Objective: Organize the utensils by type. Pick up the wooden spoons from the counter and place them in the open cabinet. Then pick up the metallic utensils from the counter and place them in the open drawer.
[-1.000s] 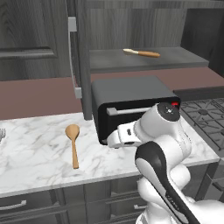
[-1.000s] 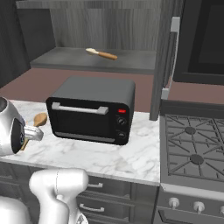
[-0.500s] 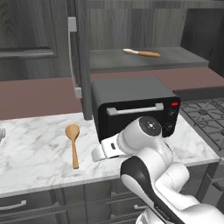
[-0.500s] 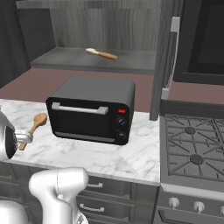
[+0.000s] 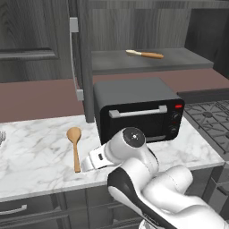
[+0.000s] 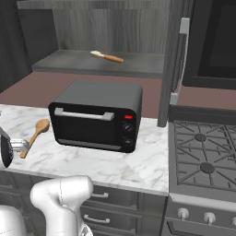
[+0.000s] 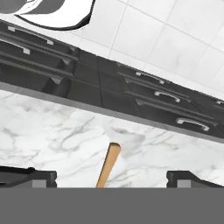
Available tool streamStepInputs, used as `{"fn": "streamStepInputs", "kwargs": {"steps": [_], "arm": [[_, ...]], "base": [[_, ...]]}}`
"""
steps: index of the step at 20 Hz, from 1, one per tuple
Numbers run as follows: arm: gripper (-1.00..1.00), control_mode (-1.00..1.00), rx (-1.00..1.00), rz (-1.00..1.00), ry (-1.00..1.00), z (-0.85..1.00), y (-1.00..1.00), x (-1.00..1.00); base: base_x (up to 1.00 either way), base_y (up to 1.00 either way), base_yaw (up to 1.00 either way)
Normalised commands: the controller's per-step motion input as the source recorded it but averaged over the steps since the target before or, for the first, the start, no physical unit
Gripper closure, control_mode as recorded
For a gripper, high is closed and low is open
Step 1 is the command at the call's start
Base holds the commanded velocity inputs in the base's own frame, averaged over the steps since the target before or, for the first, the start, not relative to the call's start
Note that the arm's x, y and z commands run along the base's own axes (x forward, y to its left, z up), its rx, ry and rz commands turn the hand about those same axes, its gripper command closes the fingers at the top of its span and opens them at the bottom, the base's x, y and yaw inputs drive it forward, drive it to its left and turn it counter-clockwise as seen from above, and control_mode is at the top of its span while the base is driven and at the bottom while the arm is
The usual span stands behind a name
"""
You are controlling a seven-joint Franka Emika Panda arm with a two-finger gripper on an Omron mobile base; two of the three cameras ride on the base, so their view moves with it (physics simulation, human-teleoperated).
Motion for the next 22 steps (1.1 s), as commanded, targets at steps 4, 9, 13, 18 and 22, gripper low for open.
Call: {"fn": "streamStepInputs", "kwargs": {"steps": [4,9,13,18,22], "arm": [[-1.00,-1.00,-0.07,-0.01,0.00,-0.19,0.42,0.33],[-1.00,-1.00,-0.03,-0.04,0.00,-0.35,0.18,0.44],[-1.00,-1.00,0.00,-0.01,0.00,-0.44,0.00,0.51],[-1.00,-1.00,0.00,0.00,0.00,-0.41,0.10,0.51],[-1.00,-1.00,0.00,0.00,0.00,-0.38,0.41,0.46]], "base": [[0.00,0.00,0.00],[0.00,0.00,0.00],[0.00,0.00,0.00],[0.00,0.00,0.00],[0.00,0.00,0.00]]}}
